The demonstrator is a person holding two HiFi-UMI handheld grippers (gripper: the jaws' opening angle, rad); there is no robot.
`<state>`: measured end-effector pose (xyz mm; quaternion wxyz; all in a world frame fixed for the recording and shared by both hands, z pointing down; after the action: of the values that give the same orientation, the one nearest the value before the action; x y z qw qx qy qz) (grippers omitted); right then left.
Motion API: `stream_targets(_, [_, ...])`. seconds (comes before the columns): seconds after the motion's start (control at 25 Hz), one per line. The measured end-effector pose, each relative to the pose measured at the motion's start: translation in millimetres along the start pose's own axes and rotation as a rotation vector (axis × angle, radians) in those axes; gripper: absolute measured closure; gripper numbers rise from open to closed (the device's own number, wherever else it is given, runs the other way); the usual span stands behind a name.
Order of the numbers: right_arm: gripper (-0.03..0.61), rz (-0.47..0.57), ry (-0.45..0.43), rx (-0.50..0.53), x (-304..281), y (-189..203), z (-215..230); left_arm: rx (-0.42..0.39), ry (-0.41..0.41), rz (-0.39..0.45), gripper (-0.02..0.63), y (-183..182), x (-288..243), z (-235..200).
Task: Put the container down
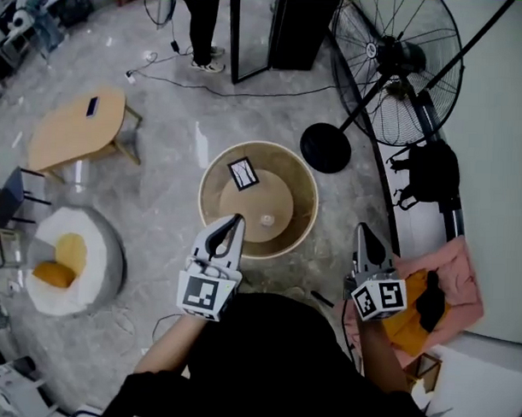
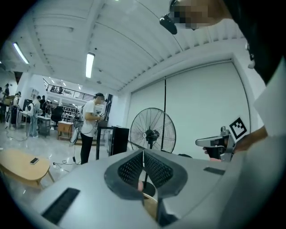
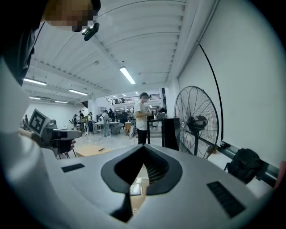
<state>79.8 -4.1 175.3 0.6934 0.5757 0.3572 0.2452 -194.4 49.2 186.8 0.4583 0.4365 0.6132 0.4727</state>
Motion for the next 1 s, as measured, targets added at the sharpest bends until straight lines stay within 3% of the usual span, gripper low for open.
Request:
stream_targets(0.16, [0.557, 0.047, 0.034, 0.023, -12.3, -30.6, -8.4, -0.022, 0.005, 0.047, 0.588, -31.6, -4.1, -20.5])
stream_targets(0.44, [0.557, 0.088, 0.116, 0.045, -18.7, -36.5, -2.9, -0.041, -0.035, 0.128, 0.588, -62.0, -6.8, -50.3])
stream_targets(0.68, [0.557, 0.048, 0.107, -0.004, -25.8, -33.9, -5.8, -0.037, 0.027, 0.053, 0.588, -51.5, -17.1, -55.6])
stream_targets(1.0, [0.557, 0.021, 0.115, 0.03, -28.9, -27.7, -18.8, -0.045, 0.085, 0.02, 0.588, -31.1, -16.7, -51.9])
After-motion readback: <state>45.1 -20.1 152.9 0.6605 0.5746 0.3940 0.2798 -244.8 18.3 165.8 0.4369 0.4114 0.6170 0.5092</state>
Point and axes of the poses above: the fingertips, and each gripper's own axes: x backward along the fingers, z to its right, y out of its underside, the point moved 3 cm from there along x, backward along the fingers, and after that the axes turned 7 degrees about -y, right-handed, at the moved point
